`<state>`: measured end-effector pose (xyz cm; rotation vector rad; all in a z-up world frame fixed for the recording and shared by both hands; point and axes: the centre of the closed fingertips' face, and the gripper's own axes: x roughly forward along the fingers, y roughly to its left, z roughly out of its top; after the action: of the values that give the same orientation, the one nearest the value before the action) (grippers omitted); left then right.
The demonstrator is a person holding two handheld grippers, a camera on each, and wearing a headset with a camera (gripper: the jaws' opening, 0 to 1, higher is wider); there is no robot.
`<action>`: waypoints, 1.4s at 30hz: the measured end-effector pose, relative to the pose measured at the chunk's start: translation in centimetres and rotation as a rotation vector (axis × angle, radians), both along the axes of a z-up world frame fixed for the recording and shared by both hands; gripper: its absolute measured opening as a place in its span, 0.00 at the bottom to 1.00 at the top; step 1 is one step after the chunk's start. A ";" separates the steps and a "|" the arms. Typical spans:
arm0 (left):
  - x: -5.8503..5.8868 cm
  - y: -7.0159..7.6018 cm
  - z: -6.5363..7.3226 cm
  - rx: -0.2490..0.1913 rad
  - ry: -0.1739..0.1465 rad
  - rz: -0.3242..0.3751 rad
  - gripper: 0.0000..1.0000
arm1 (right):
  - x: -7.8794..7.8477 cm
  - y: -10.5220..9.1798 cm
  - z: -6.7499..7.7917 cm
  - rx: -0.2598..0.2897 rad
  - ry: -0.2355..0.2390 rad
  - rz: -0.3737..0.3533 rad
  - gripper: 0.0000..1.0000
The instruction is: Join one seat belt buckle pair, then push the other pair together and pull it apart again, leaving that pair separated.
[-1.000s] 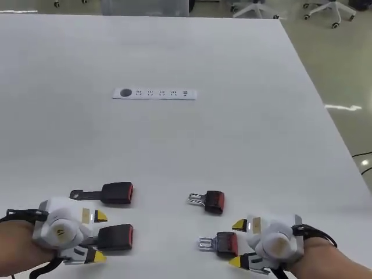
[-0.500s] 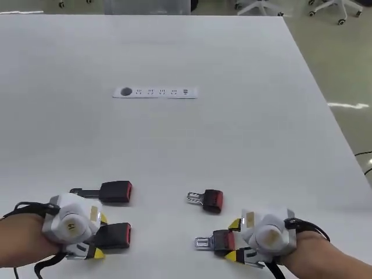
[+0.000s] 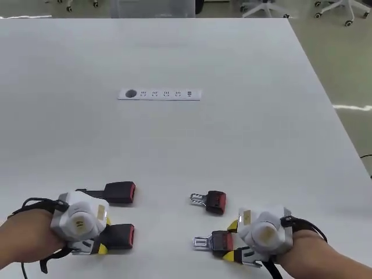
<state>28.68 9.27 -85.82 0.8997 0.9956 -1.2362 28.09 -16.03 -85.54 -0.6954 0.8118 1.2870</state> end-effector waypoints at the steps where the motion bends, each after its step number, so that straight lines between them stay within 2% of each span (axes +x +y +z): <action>1: 0.0 0.0 0.0 0.004 0.002 0.003 0.32 | 0.0 0.0 0.0 0.001 0.000 0.007 0.33; 9: -0.1 0.0 -0.1 0.040 0.008 -0.013 0.31 | 0.0 0.8 0.0 0.013 -0.005 -0.004 0.33; 15: -0.2 -0.1 -0.1 0.055 0.009 -0.044 0.31 | 0.0 2.5 0.0 0.017 -0.006 -0.001 0.32; 19: -0.2 -0.2 -0.1 0.068 0.011 -0.058 0.31 | 0.2 4.0 0.0 0.025 -0.009 -0.025 0.33; 30: -0.1 -0.1 -0.2 0.077 0.005 -0.040 0.31 | 0.1 7.7 0.1 0.048 -0.013 -0.019 0.33; 42: 0.0 0.0 -0.2 0.088 0.007 -0.031 0.32 | 0.4 9.5 0.0 0.042 -0.014 -0.034 0.33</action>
<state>28.66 9.22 -86.01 0.9831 1.0512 -1.2299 28.53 -6.52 -85.52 -0.6540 0.7804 1.2633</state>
